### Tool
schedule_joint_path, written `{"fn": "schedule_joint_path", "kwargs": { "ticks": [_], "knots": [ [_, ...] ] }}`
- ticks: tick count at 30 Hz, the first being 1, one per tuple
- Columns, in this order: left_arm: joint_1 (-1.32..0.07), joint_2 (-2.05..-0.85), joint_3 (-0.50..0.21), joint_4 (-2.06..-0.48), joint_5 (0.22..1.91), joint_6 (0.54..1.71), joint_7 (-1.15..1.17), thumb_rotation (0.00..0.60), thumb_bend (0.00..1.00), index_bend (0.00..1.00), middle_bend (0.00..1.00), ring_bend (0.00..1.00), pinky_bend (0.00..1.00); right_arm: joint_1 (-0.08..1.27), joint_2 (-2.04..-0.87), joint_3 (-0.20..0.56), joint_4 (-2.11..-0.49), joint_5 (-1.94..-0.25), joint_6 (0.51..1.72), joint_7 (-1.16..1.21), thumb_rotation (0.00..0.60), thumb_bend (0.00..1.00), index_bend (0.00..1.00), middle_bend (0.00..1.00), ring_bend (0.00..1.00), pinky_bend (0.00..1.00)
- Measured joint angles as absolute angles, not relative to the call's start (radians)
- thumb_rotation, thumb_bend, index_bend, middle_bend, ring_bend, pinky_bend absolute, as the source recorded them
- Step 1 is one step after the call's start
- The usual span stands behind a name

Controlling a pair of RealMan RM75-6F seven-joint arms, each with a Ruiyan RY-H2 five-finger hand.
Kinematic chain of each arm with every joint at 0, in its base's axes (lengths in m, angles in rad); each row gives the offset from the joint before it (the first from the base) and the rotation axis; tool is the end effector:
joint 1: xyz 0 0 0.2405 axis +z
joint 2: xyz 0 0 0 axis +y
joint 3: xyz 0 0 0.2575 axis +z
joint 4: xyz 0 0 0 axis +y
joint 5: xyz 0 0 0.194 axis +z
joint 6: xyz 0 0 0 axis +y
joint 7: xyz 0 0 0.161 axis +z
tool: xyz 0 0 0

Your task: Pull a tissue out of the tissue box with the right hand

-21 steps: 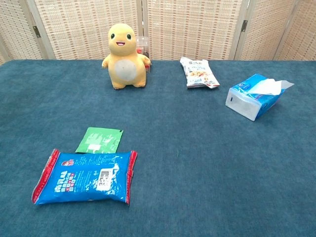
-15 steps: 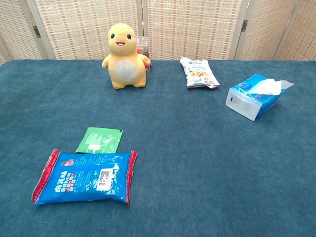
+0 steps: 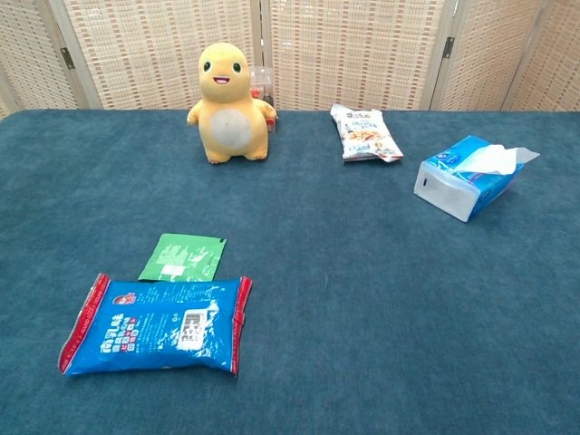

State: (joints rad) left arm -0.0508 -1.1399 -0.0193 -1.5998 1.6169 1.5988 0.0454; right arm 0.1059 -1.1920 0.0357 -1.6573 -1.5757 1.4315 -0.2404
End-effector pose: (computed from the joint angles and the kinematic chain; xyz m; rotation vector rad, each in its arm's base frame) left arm -0.2912 0.1794 0.1736 -1.4257 -0.7888 -0.9676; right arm -0.2794 -0.1977 0.1337 1.5493 -0.7995 0.8363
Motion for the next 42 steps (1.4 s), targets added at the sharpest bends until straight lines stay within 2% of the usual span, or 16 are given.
{"fn": "schedule_joint_path", "kwargs": {
  "ticks": [4, 6, 12, 15, 25, 31, 42],
  "knots": [
    [-0.052, -1.14, -0.019, -1.599, 1.617, 1.596, 0.046, 0.6, 0.25, 0.0, 0.0, 0.0, 0.14, 0.146, -1.216, 0.072, -1.616, -1.521, 1.377, -0.23, 0.6, 0.18, 0.05, 0.09, 0.0, 0.0],
    [-0.052, -1.14, -0.018, -1.6, 1.618, 1.597, 0.046, 0.6, 0.25, 0.0, 0.0, 0.0, 0.14, 0.169, -1.229, 0.094, -1.591, -1.495, 1.352, -0.226, 0.6, 0.2, 0.11, 0.14, 0.0, 0.02],
    [-0.051, -1.139, -0.019, -1.601, 1.618, 1.597, 0.043, 0.6, 0.25, 0.0, 0.0, 0.0, 0.14, 0.232, -1.272, 0.153, -1.528, -1.427, 1.289, -0.232, 0.6, 0.22, 0.21, 0.22, 0.03, 0.07],
    [-0.052, -1.139, -0.017, -1.602, 1.622, 1.598, 0.042, 0.6, 0.25, 0.0, 0.0, 0.0, 0.14, 0.263, -1.295, 0.174, -1.506, -1.399, 1.259, -0.259, 0.6, 0.23, 0.23, 0.25, 0.05, 0.07],
    [-0.05, -1.13, -0.021, -1.603, 1.614, 1.602, 0.016, 0.6, 0.25, 0.0, 0.0, 0.0, 0.14, 0.415, -1.436, 0.257, -1.417, -1.202, 1.135, -0.469, 0.6, 0.24, 0.24, 0.26, 0.06, 0.07],
    [-0.05, -1.127, -0.023, -1.602, 1.61, 1.601, 0.006, 0.6, 0.25, 0.0, 0.0, 0.0, 0.14, 0.476, -1.496, 0.278, -1.371, -1.121, 1.104, -0.542, 0.6, 0.24, 0.24, 0.25, 0.06, 0.07],
    [-0.05, -1.127, -0.024, -1.6, 1.606, 1.6, 0.003, 0.6, 0.25, 0.0, 0.0, 0.0, 0.14, 0.485, -1.494, 0.27, -1.355, -1.069, 1.108, -0.529, 0.6, 0.24, 0.24, 0.23, 0.06, 0.07]
  ]
}}
